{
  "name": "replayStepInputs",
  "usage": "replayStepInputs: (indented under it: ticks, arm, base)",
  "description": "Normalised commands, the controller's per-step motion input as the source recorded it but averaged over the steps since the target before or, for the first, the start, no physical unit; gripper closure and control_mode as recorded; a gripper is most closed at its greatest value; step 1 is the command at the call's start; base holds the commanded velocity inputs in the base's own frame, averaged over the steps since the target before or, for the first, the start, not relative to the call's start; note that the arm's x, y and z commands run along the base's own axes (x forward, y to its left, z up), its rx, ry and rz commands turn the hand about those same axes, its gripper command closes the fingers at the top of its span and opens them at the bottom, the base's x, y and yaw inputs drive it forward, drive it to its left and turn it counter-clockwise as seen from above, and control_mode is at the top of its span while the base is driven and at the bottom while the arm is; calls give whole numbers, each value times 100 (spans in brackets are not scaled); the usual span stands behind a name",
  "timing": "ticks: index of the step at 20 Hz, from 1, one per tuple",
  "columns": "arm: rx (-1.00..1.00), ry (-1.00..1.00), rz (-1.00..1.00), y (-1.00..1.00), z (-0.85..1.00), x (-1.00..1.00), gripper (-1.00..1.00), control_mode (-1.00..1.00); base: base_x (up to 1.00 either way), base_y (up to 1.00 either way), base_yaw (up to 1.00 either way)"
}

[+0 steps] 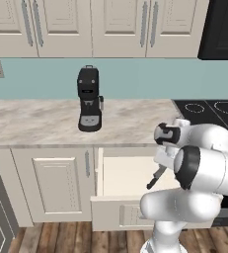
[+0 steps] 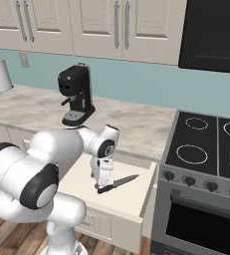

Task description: Pick up the knife from the drawer and place it on the cutting board. Then place the meat from the plate to the cutting board.

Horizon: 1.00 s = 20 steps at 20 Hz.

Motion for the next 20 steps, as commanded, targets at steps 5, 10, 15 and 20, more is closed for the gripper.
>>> replayStepInputs:
  ticks: [5, 10, 15, 20]
  arm:
    - [-10, -2, 0, 0, -22, 6, -100, -100]
    - [-3, 0, 0, 0, -27, 6, -100, -100]
    - [0, 0, 0, 0, -10, 23, -100, -100]
    - [0, -1, 2, 0, -20, 32, -100, -100]
  base:
    - [0, 0, 0]
    - [0, 0, 0]
    - [0, 0, 0]
    - [0, 0, 0]
